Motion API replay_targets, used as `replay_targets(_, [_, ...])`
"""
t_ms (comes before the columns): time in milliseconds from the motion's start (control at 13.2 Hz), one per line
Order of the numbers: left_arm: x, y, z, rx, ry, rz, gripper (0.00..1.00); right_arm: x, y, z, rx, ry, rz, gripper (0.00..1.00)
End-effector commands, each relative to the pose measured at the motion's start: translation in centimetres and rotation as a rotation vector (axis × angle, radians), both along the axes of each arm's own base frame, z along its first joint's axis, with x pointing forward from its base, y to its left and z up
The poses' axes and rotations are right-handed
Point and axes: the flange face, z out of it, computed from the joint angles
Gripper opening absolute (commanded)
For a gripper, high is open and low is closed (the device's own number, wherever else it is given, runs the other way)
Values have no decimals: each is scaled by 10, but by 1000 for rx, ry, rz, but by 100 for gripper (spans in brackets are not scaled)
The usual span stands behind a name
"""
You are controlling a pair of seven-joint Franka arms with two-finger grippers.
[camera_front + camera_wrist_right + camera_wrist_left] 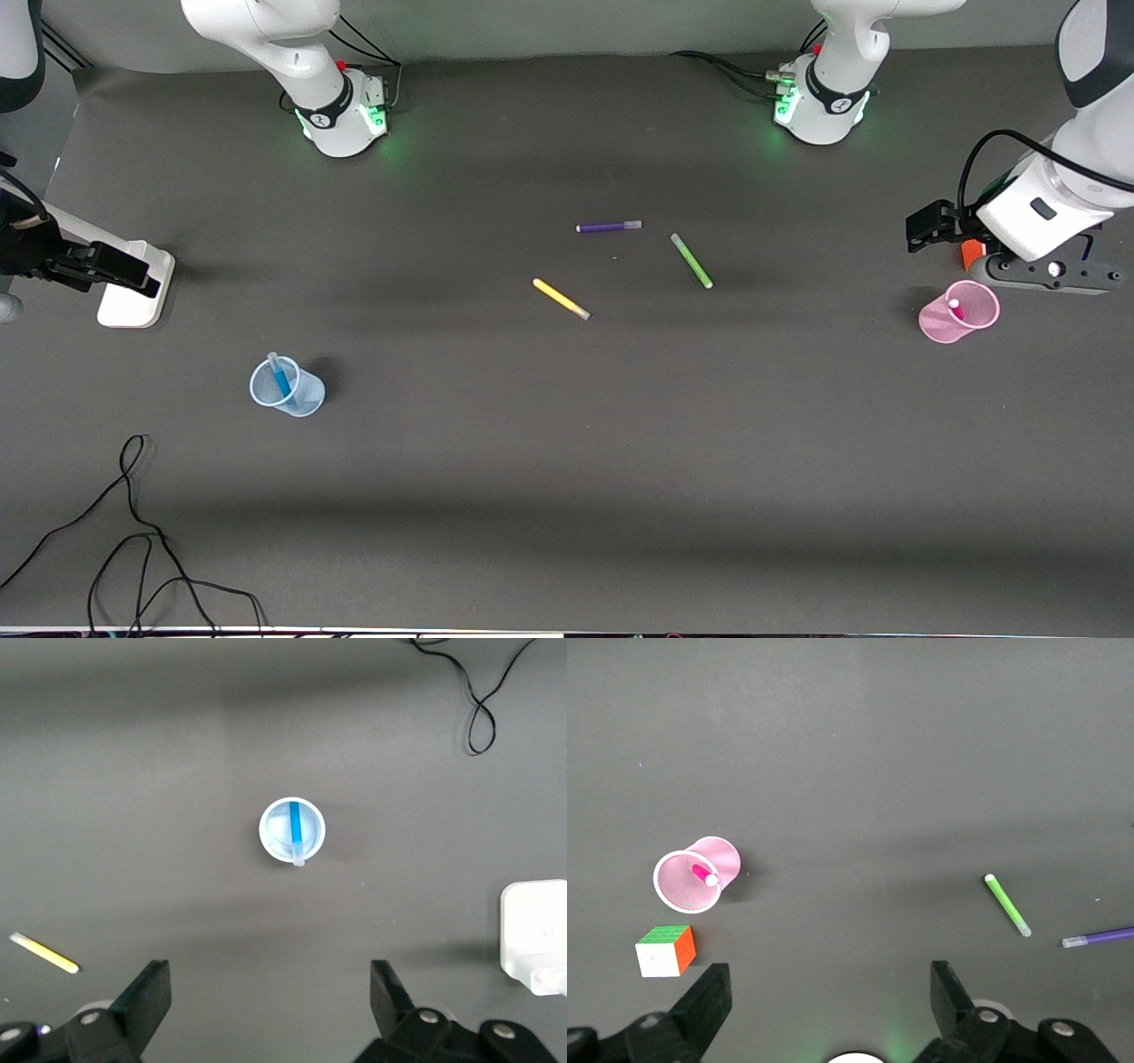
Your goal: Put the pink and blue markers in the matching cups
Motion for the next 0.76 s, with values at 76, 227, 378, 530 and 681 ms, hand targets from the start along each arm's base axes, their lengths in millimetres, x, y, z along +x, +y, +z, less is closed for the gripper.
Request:
replay_targets(76, [2,-2,1,15,9,-10,100,-10,-1,11,-39,17,56,100])
replay_targets(227, [2,-1,1,15,9,-9,100,-11,-1,10,-38,20,56,100])
replay_targets(378, [2,-1,0,15,11,-10,100,-12,-1,10,-38,25,56,100])
replay_targets(530, [3,0,-1,15,12,-9,100,-11,-1,10,-38,26,54,100])
replay_targets(681, [4,1,-2,14,11,-7,100,-11,-1,10,-38,25,54,100])
